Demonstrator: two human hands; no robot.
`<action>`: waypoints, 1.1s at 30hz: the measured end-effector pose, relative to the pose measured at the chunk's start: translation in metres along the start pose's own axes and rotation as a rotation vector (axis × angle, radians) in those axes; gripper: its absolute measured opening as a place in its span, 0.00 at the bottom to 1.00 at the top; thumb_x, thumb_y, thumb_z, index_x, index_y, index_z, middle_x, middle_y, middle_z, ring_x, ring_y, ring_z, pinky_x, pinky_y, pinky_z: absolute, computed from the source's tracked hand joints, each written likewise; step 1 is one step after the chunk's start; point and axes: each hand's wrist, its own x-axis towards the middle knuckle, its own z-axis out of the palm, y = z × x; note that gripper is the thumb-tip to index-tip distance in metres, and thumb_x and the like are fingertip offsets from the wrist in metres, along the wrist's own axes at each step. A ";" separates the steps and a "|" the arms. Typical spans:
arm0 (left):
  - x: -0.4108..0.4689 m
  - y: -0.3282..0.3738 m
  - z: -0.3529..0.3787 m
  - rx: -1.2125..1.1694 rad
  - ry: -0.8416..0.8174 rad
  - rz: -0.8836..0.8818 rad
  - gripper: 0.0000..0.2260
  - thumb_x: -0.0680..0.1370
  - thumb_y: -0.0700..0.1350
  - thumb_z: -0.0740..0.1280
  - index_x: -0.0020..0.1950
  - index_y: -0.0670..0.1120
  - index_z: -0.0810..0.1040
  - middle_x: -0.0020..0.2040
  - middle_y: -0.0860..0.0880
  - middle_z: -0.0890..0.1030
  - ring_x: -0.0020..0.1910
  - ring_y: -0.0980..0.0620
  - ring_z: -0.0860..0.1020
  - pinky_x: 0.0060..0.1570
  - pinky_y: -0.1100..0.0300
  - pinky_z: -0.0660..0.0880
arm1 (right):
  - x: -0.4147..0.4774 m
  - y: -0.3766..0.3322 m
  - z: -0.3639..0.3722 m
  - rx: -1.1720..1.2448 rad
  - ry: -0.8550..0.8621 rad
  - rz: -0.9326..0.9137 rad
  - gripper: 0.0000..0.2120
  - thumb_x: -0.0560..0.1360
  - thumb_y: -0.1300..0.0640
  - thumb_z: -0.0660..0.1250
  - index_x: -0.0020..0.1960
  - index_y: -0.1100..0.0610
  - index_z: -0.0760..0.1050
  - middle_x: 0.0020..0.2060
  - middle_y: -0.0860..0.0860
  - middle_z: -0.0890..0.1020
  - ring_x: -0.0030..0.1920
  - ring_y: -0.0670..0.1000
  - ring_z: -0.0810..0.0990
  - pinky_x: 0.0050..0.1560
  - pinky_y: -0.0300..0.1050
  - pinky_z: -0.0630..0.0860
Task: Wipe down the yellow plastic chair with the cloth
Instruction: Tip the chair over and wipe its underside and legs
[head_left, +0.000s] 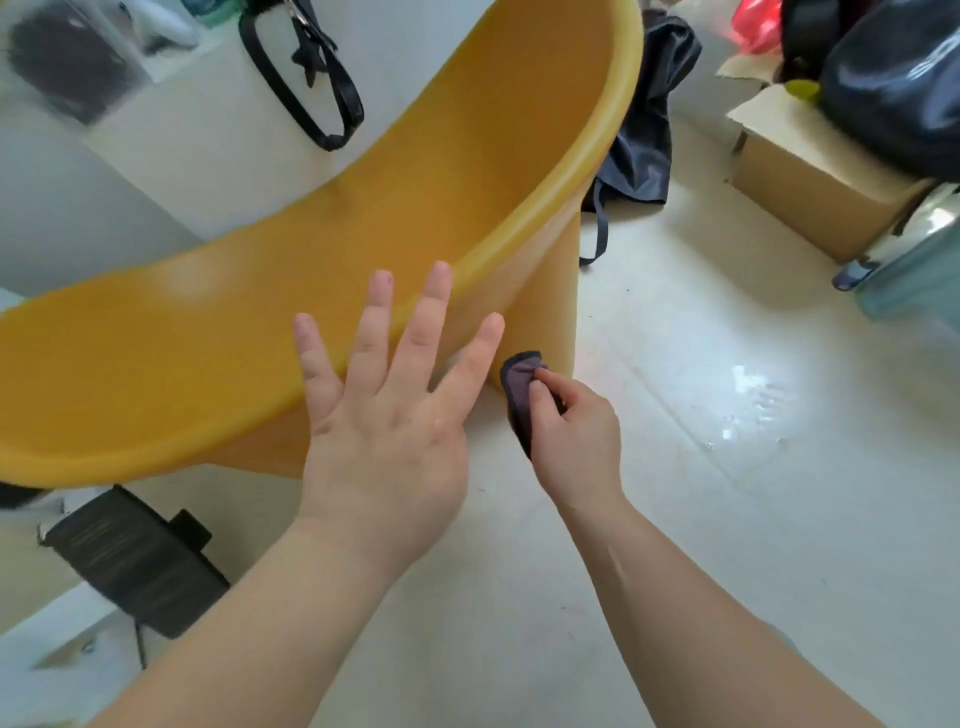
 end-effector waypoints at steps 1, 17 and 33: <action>0.005 -0.001 -0.009 -0.013 -0.061 -0.035 0.33 0.75 0.42 0.68 0.79 0.53 0.63 0.83 0.44 0.53 0.80 0.37 0.53 0.72 0.28 0.45 | -0.008 -0.016 -0.006 0.021 -0.037 0.021 0.12 0.79 0.52 0.61 0.46 0.46 0.83 0.37 0.45 0.84 0.43 0.50 0.81 0.43 0.45 0.77; 0.039 -0.028 -0.046 -0.364 -0.610 -0.608 0.25 0.80 0.51 0.64 0.77 0.52 0.65 0.73 0.51 0.67 0.72 0.44 0.65 0.73 0.39 0.60 | -0.009 -0.167 -0.081 -0.024 -0.361 0.169 0.13 0.76 0.52 0.64 0.46 0.63 0.78 0.40 0.63 0.80 0.35 0.50 0.75 0.40 0.47 0.71; 0.028 -0.039 -0.014 -0.665 -0.301 -0.464 0.15 0.71 0.37 0.74 0.56 0.46 0.81 0.52 0.48 0.80 0.51 0.41 0.76 0.47 0.46 0.75 | -0.001 -0.163 -0.037 -0.159 -0.097 -0.305 0.18 0.80 0.58 0.59 0.67 0.50 0.78 0.56 0.51 0.84 0.53 0.59 0.84 0.51 0.54 0.82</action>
